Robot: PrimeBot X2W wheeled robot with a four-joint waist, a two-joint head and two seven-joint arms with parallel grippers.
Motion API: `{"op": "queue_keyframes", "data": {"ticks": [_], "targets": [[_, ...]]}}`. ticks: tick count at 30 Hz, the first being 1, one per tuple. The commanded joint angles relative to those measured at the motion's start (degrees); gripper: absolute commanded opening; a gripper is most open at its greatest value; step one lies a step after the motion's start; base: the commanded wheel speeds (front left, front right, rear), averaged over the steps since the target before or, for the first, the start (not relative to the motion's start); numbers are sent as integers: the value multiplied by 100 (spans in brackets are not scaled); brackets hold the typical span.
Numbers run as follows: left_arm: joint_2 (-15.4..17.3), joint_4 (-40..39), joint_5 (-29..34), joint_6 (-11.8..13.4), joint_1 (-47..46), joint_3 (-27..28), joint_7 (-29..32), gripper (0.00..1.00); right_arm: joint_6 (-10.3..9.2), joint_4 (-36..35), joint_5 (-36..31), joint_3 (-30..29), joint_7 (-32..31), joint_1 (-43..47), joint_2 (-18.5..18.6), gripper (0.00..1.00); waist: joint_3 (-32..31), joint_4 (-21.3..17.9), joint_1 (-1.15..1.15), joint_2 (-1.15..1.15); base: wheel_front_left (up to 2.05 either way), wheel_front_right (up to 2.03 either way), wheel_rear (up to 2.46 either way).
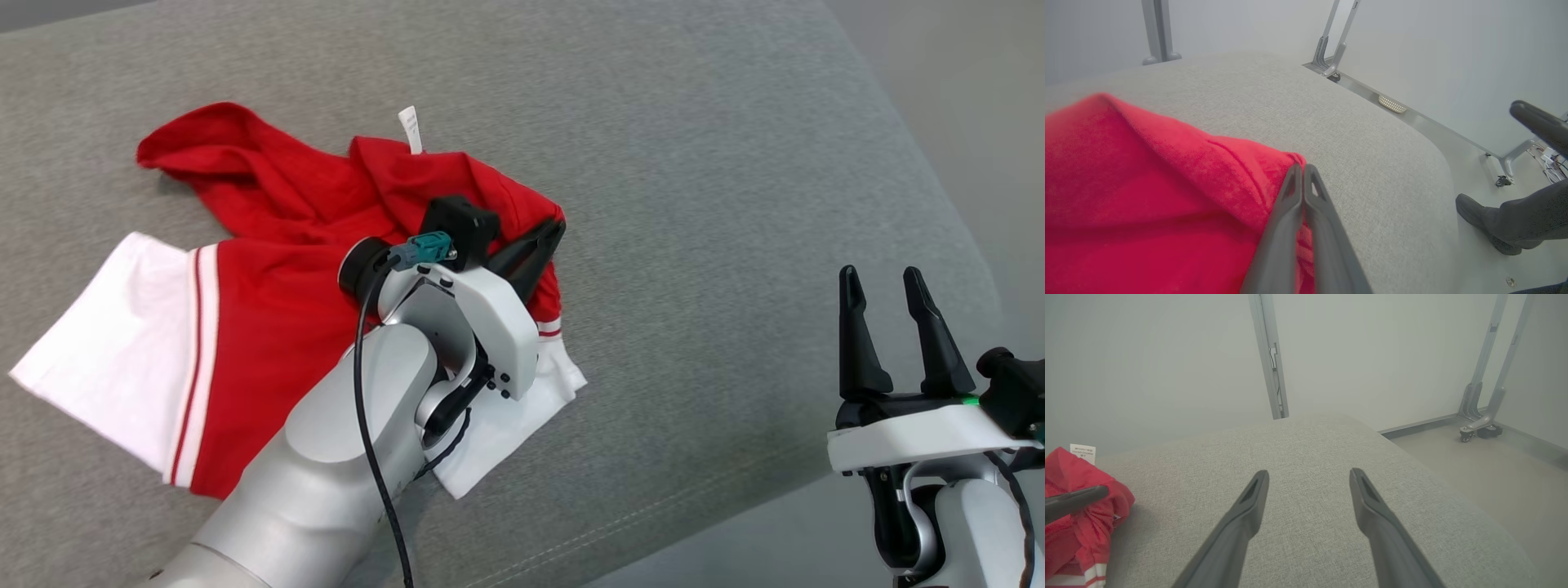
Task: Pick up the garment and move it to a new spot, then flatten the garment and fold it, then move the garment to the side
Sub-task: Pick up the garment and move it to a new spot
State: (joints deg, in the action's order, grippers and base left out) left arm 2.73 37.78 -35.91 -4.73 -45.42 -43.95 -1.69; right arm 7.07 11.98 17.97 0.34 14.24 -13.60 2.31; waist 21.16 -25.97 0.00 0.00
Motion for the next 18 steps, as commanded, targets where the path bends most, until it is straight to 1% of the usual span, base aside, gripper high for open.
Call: {"op": "queue_keyframes", "data": {"ticks": [1, 6, 7, 10, 11, 14, 18], "targets": [[17, -161, -31, 53, -335, 110, -98, 100, 42, -123, 20, 69, 76, -89, 74, 100, 22, 217, 0, 0, 0, 0, 0], [64, -454, 33, 118, -298, 79, -292, 100, 42, -131, -72, 41, 76, -202, 105, 100, -74, 675, 0, 0, 0, 0, 0], [101, -558, 45, 151, -263, 93, -343, 100, 42, -132, -96, 32, 76, -216, 124, 100, -102, 766, 0, 0, 0, 0, 0], [304, -927, 117, 356, -115, 172, -489, 100, 42, -159, -174, -1, 76, -235, 185, 100, -180, 1058, 0, 0, 0, 0, 0], [304, -927, 117, 356, -115, 172, -489, 100, 42, -159, -174, -1, 76, -235, 185, 100, -180, 1058, 0, 0, 0, 0, 0], [634, -1383, 157, 646, 127, 373, -665, 100, 42, -199, -255, -37, 76, -227, 229, 100, -259, 1342, 0, 0, 0, 0, 0], [1230, -2061, 164, 1112, 627, 776, -872, 100, 42, -232, -359, -121, 76, -171, 270, 100, -388, 1712, 0, 0, 0, 0, 0]]}}
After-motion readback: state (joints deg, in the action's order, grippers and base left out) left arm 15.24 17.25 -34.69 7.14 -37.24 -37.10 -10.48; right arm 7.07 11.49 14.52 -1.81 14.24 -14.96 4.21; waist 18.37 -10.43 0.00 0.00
